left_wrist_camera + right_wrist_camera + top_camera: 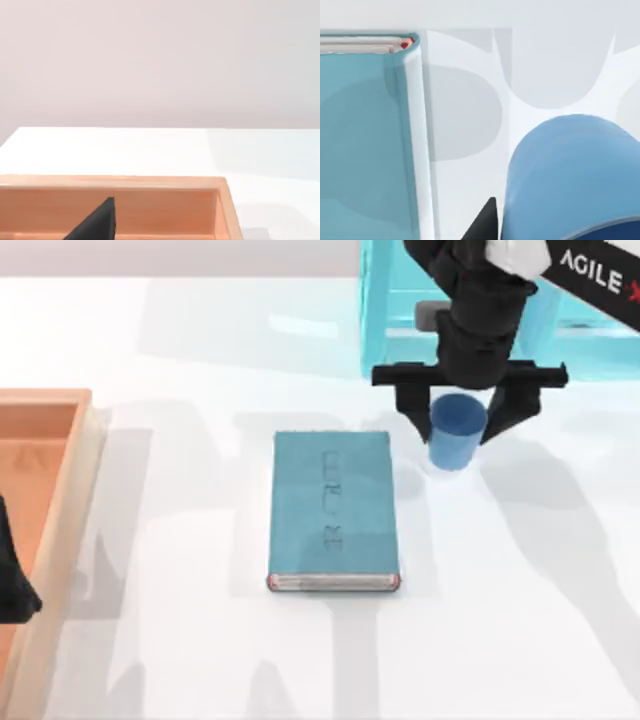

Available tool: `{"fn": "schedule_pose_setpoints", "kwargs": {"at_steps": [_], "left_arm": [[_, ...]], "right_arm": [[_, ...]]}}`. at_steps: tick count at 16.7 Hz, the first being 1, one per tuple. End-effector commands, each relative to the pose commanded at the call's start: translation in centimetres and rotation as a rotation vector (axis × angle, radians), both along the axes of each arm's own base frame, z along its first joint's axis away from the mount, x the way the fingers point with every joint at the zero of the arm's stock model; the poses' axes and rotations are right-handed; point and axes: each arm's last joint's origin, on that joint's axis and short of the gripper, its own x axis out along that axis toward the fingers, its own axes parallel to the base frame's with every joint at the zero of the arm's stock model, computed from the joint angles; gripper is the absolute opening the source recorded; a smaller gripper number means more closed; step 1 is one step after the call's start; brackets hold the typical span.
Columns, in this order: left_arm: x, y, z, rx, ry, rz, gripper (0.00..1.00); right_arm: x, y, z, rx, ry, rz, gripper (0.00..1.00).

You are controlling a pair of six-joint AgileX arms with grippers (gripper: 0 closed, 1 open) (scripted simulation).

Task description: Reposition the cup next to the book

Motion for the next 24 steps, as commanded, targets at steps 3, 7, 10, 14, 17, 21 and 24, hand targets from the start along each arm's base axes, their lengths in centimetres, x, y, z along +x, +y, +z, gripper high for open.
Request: {"fn": "schedule_pose_setpoints", "kwargs": {"at_steps": [3,7,10,14,17,21,24], "left_arm": [[0.00,0.00,0.00,0.000,0.000,0.000,1.00],[0.00,0.00,0.00,0.000,0.000,0.000,1.00],[0.00,0.00,0.00,0.000,0.000,0.000,1.00],[0.00,0.00,0.00,0.000,0.000,0.000,1.00],[0.00,0.00,0.00,0.000,0.000,0.000,1.00],[0.00,0.00,0.00,0.000,0.000,0.000,1.00],[0.00,0.00,0.00,0.000,0.000,0.000,1.00]], "right_arm": [[-0.04,0.02,-0.23,0.002,-0.004,0.000,0.00],[-0.04,0.02,-0.23,0.002,-0.004,0.000,0.15],[-0.04,0.02,-0.23,0.002,-0.004,0.000,0.38],[-0.04,0.02,-0.23,0.002,-0.004,0.000,0.68],[-0.04,0.02,-0.23,0.002,-0.004,0.000,0.90],[-0.04,0.02,-0.23,0.002,-0.004,0.000,1.00],[-0.04,0.02,-0.23,0.002,-0.004,0.000,1.00]]}}
